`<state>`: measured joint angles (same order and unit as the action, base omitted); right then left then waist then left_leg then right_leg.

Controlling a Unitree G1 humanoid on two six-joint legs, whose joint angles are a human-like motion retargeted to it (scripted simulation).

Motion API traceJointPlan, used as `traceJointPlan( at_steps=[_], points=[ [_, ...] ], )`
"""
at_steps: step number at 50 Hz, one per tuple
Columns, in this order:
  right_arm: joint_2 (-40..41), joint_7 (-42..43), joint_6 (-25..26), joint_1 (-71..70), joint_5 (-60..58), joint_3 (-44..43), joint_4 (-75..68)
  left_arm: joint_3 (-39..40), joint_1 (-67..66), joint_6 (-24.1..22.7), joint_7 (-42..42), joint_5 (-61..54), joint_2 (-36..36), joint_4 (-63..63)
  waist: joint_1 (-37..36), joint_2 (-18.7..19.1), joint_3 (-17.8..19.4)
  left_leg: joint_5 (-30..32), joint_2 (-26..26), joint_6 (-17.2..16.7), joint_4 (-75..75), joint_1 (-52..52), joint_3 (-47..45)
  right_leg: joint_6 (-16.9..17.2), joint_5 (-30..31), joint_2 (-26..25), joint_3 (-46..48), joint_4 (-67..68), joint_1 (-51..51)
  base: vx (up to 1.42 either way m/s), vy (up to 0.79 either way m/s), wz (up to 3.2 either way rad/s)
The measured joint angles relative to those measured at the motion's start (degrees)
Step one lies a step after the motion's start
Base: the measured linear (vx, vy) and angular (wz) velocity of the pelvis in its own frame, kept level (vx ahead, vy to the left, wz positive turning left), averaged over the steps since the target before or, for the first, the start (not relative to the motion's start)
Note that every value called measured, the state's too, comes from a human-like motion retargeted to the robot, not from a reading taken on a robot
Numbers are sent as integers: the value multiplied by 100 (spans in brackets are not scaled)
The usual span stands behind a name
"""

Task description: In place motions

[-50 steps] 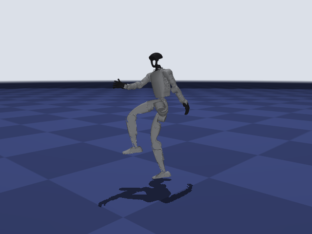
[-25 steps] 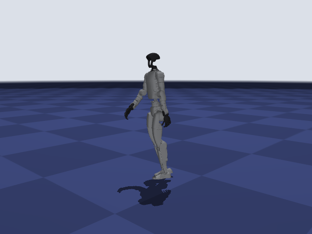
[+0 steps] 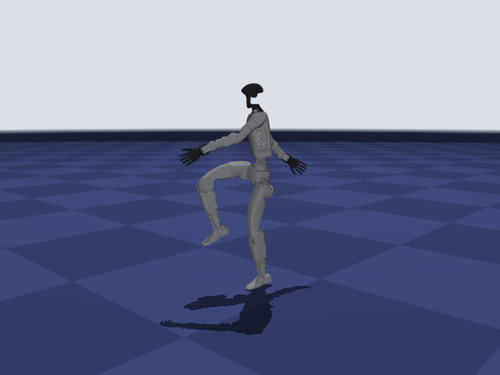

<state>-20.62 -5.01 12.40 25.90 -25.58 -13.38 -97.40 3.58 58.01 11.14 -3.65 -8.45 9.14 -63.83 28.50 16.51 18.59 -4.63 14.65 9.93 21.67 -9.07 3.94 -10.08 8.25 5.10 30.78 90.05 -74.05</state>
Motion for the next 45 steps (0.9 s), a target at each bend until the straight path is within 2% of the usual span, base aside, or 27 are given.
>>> traceJointPlan(
  at_steps=[3, 5, 8, 10, 15, 18, 20, 22, 23, 25, 29, 33, 38, 40, 41, 45],
  points=[
    [135, 397, -174, 109, 837, -443, 0, -89, -34, -225, 224, -191, -253, 18, -325, -117, -205, -49, -233, -6, -197, 188, -56, 78, 66, -13, -192, -221, 382, 0, -6, -37],
    [229, 468, -333, 79, 1045, -597, 0, -142, -217, -221, 255, -190, -358, -40, -403, -145, -546, -85, -310, -127, -515, 241, -71, 156, 96, 27, -156, -449, 949, 4, -10, -21],
    [380, 368, -632, -202, 1178, -685, 57, -278, -711, -227, 357, -79, -439, -159, -582, -179, -1043, -73, -535, -265, -912, 306, -76, 513, 430, -83, -291, -1121, 2102, 9, -2, -51],
    [465, -56, -783, -827, 1066, -706, 0, -372, -1301, -282, 646, 245, -376, -98, -990, -519, -1094, -94, -796, -274, -1113, 653, -475, 730, 694, -323, -845, -1635, 2997, 5, -4, -131],
    [835, -541, -974, -1837, 1152, -462, 447, -618, -2494, 36, 1041, 437, -573, -534, -1649, -712, -1597, -142, -1077, -363, -1384, 786, -688, 810, 1148, -833, -1495, -4014, 5182, 11, -9, -98],
    [915, -478, -1058, -2335, 910, -131, 704, -590, -3148, 87, 1270, 441, -793, -933, -2065, -918, -1968, -149, -1383, -430, -1557, 755, -738, 1084, 1285, -870, -1923, -5653, 6210, 17, -10, -60],
    [921, -395, -1128, -2620, 583, 114, 882, -584, -3482, 113, 1353, 417, -897, -1233, -2333, -1161, -2127, -161, -1674, -456, -1631, 702, -844, 1385, 716, -701, -1968, -6838, 6847, 10, -14, -45],
    [945, -260, -1204, -2818, 218, 320, 1074, -487, -3692, 165, 1394, 445, -921, -1586, -2651, -1422, -2167, -167, -1907, -491, -1695, 671, -1057, 1425, -194, -497, -1626, -7622, 7275, 3, -17, -61],
    [976, -183, -1258, -2888, 60, 381, 1153, -421, -3773, 216, 1407, 472, -894, -1762, -2774, -1509, -2178, -174, -1959, -524, -1730, 653, -1148, 1296, -560, -388, -1205, -7890, 7380, 0, -17, -40],
    [1068, -52, -1342, -2982, -180, 396, 1236, -268, -3877, 337, 1438, 609, -803, -2140, -2912, -1643, -2159, -213, -1981, -617, -1765, 624, -1212, 1093, -993, -321, -1031, -8155, 7366, 9, -28, 0],
    [1177, -124, -1340, -2994, -245, 377, 1125, -127, -4150, 531, 1379, 692, -659, -2581, -3013, -1793, -2006, -171, -1988, -741, -1718, 426, -1178, 1090, -1156, -329, -1195, -8185, 7226, 1, -25, 24],
    [1123, 70, -1270, -2822, -360, 596, 814, 128, -4728, 543, 1464, 605, -668, -2585, -2882, -1657, -1812, -165, -1751, -978, -1769, 410, -1191, 1047, -1244, -450, -1131, -8066, 7172, 0, -19, 17],
    [1017, 516, -1136, -2512, -89, 1121, 126, 546, -5741, 591, 1577, 901, -747, -2527, -2682, -1469, -1901, -356, -1551, -1042, -1625, 476, -1187, 991, -1411, -614, -1089, -8074, 7266, 16, -18, 5],
    [1054, 633, -1228, -2560, 275, 1173, 0, 618, -6182, 556, 1524, 1133, -724, -2516, -2664, -1513, -1804, -369, -1562, -814, -1169, 392, -1116, 977, -1436, -578, -1164, -8018, 7337, 9, -22, -16],
    [1103, 636, -1274, -2706, 656, 1193, 0, 563, -6410, 509, 1509, 1287, -683, -2540, -2736, -1587, -1740, -207, -1585, -591, -646, 190, -1249, 999, -1433, -489, -1241, -8004, 7357, 3, -21, -55],
    [1343, 354, -1502, -3846, 2150, 1092, 172, 396, -7186, 571, 1261, 2070, -596, -2831, -3422, -1875, -1390, 992, -1554, 359, 2716, -1632, -1382, 1072, -1360, -153, -1641, -7971, 7358, -9, -14, -110]
  ],
)
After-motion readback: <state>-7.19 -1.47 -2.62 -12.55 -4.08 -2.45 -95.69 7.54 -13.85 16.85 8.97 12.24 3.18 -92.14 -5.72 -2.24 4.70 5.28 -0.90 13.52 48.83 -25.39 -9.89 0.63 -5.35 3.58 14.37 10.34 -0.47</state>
